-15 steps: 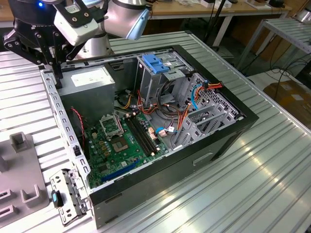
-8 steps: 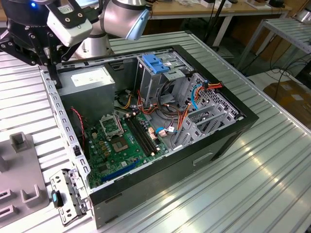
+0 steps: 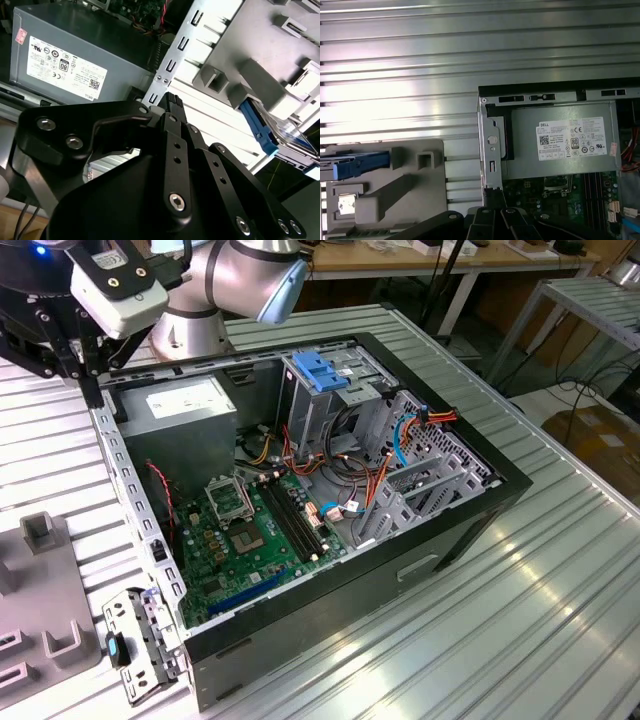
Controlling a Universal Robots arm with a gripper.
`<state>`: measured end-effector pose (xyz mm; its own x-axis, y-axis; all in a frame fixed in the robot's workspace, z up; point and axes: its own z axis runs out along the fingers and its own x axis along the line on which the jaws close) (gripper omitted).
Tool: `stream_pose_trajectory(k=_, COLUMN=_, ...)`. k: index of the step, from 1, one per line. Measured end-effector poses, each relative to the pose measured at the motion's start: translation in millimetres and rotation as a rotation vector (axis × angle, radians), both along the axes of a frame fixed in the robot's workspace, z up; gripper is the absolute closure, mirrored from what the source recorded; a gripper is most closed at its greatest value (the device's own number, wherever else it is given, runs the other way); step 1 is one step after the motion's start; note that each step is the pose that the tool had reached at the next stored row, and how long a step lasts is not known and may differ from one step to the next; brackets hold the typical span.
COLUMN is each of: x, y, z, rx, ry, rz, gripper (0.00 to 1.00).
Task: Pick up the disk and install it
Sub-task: 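Reach for the disk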
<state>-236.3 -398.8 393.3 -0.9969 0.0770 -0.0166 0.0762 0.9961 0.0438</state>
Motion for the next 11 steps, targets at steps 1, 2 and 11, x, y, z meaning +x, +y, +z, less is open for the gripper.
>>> stream_pose_trajectory(k=1, x=-2.0, y=0.0, z=0.0, rx=0.0001, ry=0.0001, rz=0.000, gripper=0.89)
stream_pose_trajectory(k=2, x=-5.2, y=0.0, z=0.0, rx=0.0001, ry=0.0003, rz=0.000, gripper=0.89)
stream_pose_trajectory(k=11, x=-32.8, y=0.7, z=-0.1, rx=0.0003, ry=0.0035, rz=0.000, gripper=0.89)
